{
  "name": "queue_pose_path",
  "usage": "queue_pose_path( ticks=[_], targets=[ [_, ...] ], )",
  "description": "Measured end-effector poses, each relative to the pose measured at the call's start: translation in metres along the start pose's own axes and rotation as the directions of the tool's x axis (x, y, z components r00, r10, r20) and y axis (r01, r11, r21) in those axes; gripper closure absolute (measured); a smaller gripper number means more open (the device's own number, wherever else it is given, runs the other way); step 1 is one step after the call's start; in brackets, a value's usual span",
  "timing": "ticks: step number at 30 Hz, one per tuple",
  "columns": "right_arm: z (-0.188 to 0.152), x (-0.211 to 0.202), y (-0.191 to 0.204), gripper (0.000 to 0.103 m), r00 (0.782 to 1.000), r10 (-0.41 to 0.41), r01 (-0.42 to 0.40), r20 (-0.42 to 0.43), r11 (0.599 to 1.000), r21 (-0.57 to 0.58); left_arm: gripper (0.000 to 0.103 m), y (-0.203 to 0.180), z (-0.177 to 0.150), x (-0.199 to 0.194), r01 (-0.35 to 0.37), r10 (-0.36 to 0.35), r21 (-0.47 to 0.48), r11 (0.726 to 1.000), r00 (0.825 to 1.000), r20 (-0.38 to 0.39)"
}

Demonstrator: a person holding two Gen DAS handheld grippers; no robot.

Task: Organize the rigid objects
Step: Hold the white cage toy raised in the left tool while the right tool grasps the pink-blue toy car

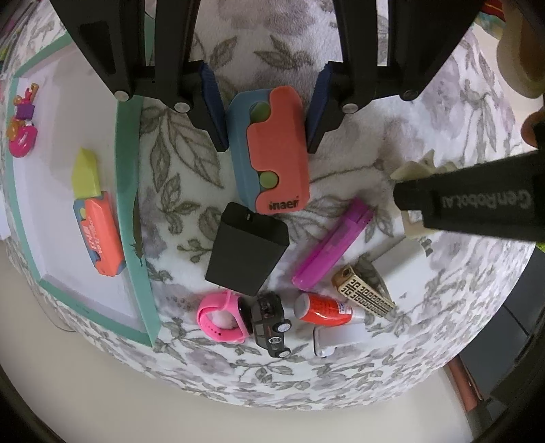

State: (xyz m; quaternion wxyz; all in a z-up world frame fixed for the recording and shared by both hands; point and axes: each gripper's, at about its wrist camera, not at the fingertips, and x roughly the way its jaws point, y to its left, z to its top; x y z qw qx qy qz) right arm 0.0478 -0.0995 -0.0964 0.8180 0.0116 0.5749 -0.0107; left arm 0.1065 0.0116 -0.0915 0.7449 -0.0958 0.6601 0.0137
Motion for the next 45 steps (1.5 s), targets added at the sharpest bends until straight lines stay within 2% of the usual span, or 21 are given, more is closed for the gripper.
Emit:
queue_pose_path(
  ticks=[8, 17, 23, 29, 31, 37, 45],
  targets=[
    [0.002, -0.011, -0.008, 0.057, 0.999, 0.048, -0.048, 0.024, 0.998, 0.029, 0.073, -0.006, 0.008, -0.039, 0.010, -0.012, 0.017, 1.000, 0.993, 0.117],
    [0.004, -0.030, -0.022, 0.059, 0.991, 0.115, -0.122, 0.073, 0.989, 0.089, 0.073, -0.004, 0.010, -0.072, 0.048, -0.052, 0.026, 0.999, 0.974, 0.219],
    [0.007, -0.036, -0.033, 0.067, 0.984, 0.153, -0.163, 0.089, 0.978, 0.129, 0.073, -0.004, 0.008, -0.075, 0.056, -0.060, 0.023, 0.998, 0.970, 0.234],
    [0.007, -0.032, -0.031, 0.070, 0.985, 0.155, -0.162, 0.070, 0.980, 0.117, 0.073, -0.006, 0.006, -0.072, 0.050, -0.055, 0.031, 0.998, 0.972, 0.227],
    [0.007, -0.032, -0.028, 0.074, 0.985, 0.158, -0.163, 0.063, 0.981, 0.101, 0.073, -0.007, 0.006, -0.072, 0.047, -0.053, 0.031, 0.998, 0.972, 0.227],
    [0.005, -0.021, -0.020, 0.079, 0.991, 0.129, -0.132, 0.036, 0.989, 0.072, 0.073, -0.006, 0.007, -0.071, 0.045, -0.051, 0.031, 0.998, 0.974, 0.219],
    [0.005, -0.014, -0.013, 0.080, 0.994, 0.101, -0.103, 0.031, 0.993, 0.050, 0.073, -0.006, 0.007, -0.067, 0.036, -0.043, 0.040, 0.999, 0.977, 0.207]
  ],
)
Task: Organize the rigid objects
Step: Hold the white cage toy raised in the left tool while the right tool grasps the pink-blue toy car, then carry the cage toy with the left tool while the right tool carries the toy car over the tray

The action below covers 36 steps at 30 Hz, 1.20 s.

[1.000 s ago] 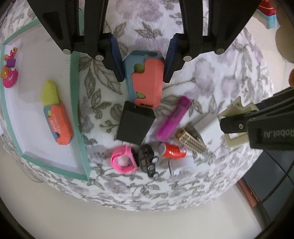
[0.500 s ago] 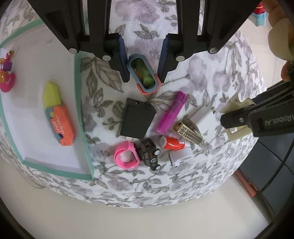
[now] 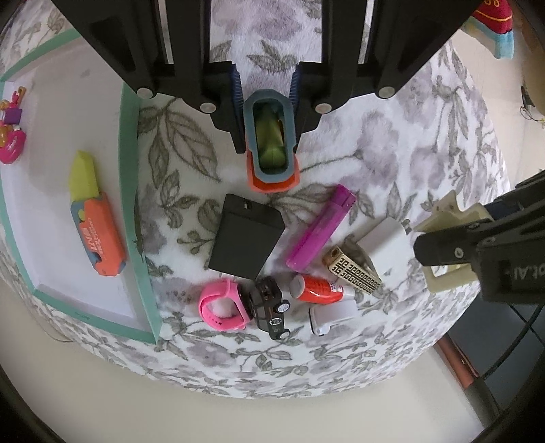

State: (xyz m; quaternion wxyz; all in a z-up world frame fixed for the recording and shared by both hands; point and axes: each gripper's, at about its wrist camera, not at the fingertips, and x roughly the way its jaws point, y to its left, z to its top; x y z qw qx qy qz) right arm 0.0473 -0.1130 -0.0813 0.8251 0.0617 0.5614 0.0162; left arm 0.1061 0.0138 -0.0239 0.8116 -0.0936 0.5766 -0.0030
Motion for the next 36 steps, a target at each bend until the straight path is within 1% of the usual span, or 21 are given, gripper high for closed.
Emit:
queue_pose_path(
  ticks=[3, 7, 13, 15, 18, 22, 25, 26, 28, 32, 34, 36],
  targets=[
    [0.000, 0.000, 0.002, 0.080, 1.000, -0.009, 0.009, 0.001, 1.000, -0.003, 0.073, -0.001, -0.001, 0.001, -0.003, 0.003, 0.008, 1.000, 1.000, -0.002],
    [0.001, -0.006, -0.002, 0.080, 1.000, -0.002, 0.002, 0.010, 1.000, 0.024, 0.073, -0.001, 0.000, -0.004, 0.002, -0.003, 0.010, 1.000, 1.000, 0.014],
    [0.008, -0.031, -0.013, 0.081, 0.996, 0.039, -0.045, 0.081, 0.997, 0.066, 0.073, -0.001, 0.001, -0.010, 0.021, -0.022, 0.008, 1.000, 0.999, 0.033],
    [0.012, -0.045, -0.021, 0.081, 0.991, 0.053, -0.064, 0.119, 0.993, 0.096, 0.073, -0.002, 0.001, -0.014, 0.035, -0.036, 0.010, 0.999, 0.998, 0.046],
    [0.018, -0.079, -0.033, 0.081, 0.977, 0.031, -0.058, 0.212, 0.991, 0.122, 0.073, -0.008, 0.002, -0.027, 0.064, -0.066, 0.030, 0.998, 0.994, 0.086],
    [0.021, -0.125, -0.056, 0.081, 0.942, -0.009, -0.051, 0.335, 0.984, 0.171, 0.073, -0.030, -0.002, -0.050, 0.111, -0.125, 0.095, 0.989, 0.981, 0.148],
    [0.020, -0.150, -0.076, 0.080, 0.922, -0.096, 0.010, 0.375, 0.974, 0.227, 0.073, -0.053, -0.009, -0.062, 0.131, -0.161, 0.165, 0.978, 0.971, 0.179],
    [0.019, -0.155, -0.085, 0.080, 0.918, -0.118, 0.020, 0.378, 0.967, 0.253, 0.073, -0.060, -0.011, -0.065, 0.140, -0.173, 0.184, 0.973, 0.968, 0.182],
    [0.016, -0.159, -0.103, 0.081, 0.918, -0.140, 0.025, 0.370, 0.954, 0.300, 0.073, -0.076, -0.018, -0.066, 0.153, -0.194, 0.222, 0.963, 0.965, 0.174],
    [0.009, -0.148, -0.137, 0.081, 0.932, -0.199, 0.077, 0.304, 0.926, 0.368, 0.073, -0.113, -0.036, -0.058, 0.173, -0.220, 0.306, 0.936, 0.968, 0.125],
    [0.003, -0.140, -0.151, 0.081, 0.941, -0.205, 0.086, 0.268, 0.915, 0.394, 0.073, -0.131, -0.045, -0.052, 0.186, -0.231, 0.346, 0.920, 0.969, 0.093],
    [-0.004, -0.134, -0.168, 0.081, 0.950, -0.200, 0.078, 0.241, 0.897, 0.434, 0.073, -0.147, -0.054, -0.047, 0.187, -0.232, 0.382, 0.905, 0.970, 0.073]
  ],
)
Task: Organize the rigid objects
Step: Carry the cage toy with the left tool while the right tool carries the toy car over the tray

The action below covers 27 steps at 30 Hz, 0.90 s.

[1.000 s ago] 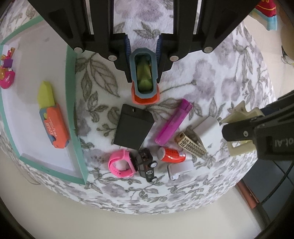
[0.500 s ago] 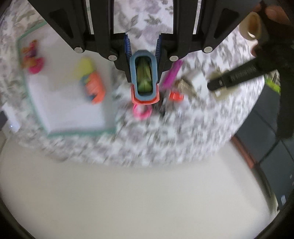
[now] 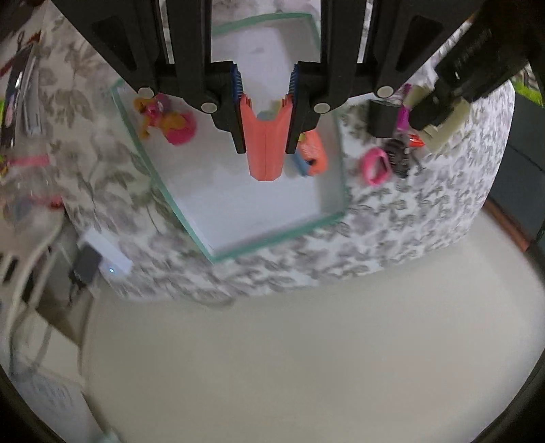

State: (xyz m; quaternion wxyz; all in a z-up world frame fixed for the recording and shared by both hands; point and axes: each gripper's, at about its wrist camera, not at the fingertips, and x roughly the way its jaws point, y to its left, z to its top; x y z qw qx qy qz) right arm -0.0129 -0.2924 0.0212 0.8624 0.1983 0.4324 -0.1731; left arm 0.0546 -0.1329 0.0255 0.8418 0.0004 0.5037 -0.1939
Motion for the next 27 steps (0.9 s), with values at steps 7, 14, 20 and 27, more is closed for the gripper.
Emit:
queue_pose_path(
  ticks=[7, 14, 20, 27],
  targets=[
    [-0.003, 0.008, -0.037, 0.081, 0.999, 0.016, -0.011, -0.045, 0.995, 0.096, 0.073, -0.041, -0.015, 0.029, -0.003, 0.009, 0.105, 0.995, 0.999, -0.053],
    [-0.001, 0.016, -0.040, 0.080, 1.000, -0.008, 0.007, 0.002, 0.996, 0.089, 0.073, -0.056, -0.027, 0.067, -0.030, 0.048, 0.148, 0.989, 0.991, -0.122],
    [-0.006, 0.043, -0.034, 0.080, 1.000, -0.015, 0.016, -0.008, 0.998, 0.057, 0.072, -0.066, -0.031, 0.088, -0.041, 0.068, 0.191, 0.981, 0.989, -0.135],
    [-0.009, 0.062, -0.036, 0.080, 0.999, -0.010, 0.012, -0.032, 0.998, 0.067, 0.072, -0.061, -0.033, 0.107, -0.045, 0.075, 0.169, 0.985, 0.982, -0.172]
  ],
)
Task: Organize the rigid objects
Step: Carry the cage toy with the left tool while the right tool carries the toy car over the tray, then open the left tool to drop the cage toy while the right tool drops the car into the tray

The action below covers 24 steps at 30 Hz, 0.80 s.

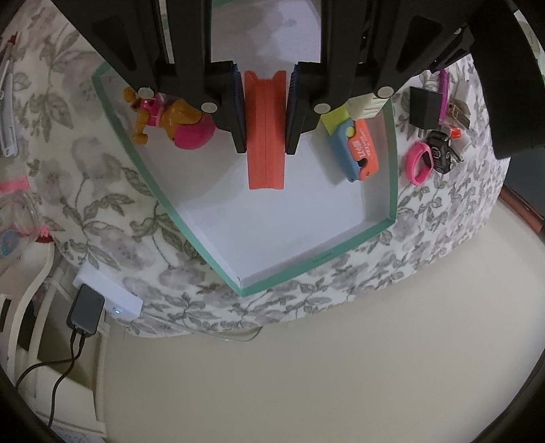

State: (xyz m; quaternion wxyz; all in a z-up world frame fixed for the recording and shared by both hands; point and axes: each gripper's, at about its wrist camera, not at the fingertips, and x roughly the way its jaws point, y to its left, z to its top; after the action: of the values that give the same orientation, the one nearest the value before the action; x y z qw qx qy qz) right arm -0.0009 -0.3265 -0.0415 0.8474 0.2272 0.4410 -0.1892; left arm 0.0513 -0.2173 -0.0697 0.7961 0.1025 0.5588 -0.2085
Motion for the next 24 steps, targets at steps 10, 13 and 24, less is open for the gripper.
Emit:
queue_pose_path(
  ticks=[10, 13, 24],
  targets=[
    [-0.007, 0.011, 0.000, 0.077, 0.999, -0.012, 0.012, -0.040, 1.000, 0.010, 0.072, 0.006, -0.003, 0.004, 0.045, -0.046, -0.036, 0.998, 0.999, -0.024],
    [-0.009, 0.015, -0.005, 0.077, 0.998, -0.003, 0.005, -0.059, 0.999, 0.035, 0.072, 0.007, -0.003, 0.005, 0.047, -0.048, -0.036, 0.998, 0.999, -0.026],
    [-0.007, 0.014, -0.012, 0.049, 0.993, -0.038, 0.046, -0.113, 0.997, 0.068, 0.046, -0.004, -0.003, 0.002, 0.056, -0.056, 0.007, 0.998, 0.998, -0.024]
  ],
)
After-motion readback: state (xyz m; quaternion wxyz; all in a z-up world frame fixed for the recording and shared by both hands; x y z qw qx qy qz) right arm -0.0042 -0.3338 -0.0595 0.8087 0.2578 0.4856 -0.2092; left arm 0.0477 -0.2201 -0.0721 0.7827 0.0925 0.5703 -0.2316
